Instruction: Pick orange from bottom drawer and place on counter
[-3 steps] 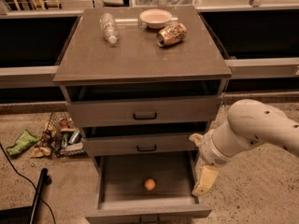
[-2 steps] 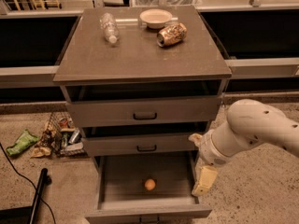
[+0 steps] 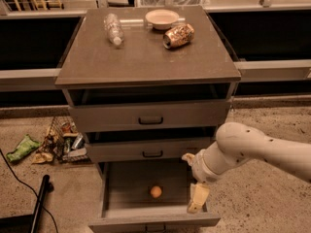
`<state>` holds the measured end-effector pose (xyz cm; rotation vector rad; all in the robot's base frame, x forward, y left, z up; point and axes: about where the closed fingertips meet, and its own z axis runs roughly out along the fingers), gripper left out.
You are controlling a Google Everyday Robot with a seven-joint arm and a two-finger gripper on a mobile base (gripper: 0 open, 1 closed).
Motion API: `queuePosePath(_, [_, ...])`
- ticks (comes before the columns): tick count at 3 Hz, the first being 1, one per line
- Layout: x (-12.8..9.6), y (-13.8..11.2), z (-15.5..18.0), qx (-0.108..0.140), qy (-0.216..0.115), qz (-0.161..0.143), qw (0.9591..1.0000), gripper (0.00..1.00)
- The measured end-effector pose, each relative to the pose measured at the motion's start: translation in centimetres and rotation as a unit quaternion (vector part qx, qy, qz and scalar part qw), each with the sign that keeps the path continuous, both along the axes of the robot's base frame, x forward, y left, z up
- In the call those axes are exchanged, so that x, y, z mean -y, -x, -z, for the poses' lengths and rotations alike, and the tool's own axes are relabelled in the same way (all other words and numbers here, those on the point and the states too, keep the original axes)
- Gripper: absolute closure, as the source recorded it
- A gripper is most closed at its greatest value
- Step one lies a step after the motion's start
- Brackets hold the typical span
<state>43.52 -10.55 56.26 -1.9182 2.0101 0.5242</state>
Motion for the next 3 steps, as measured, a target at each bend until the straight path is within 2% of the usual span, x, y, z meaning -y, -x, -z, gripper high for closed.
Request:
queuePosePath(1, [-2.2, 0.1, 4.9, -0.004, -0.018, -0.004, 0.9998, 0.00])
queuePosePath(2, [-4.3, -0.2, 8.9, -0.006, -0.048, 0.015, 0.9987, 0.00])
queuePosePath(3, [-6.7, 0.0, 13.4, -0.039, -0.085, 0.025, 0.9953, 0.00])
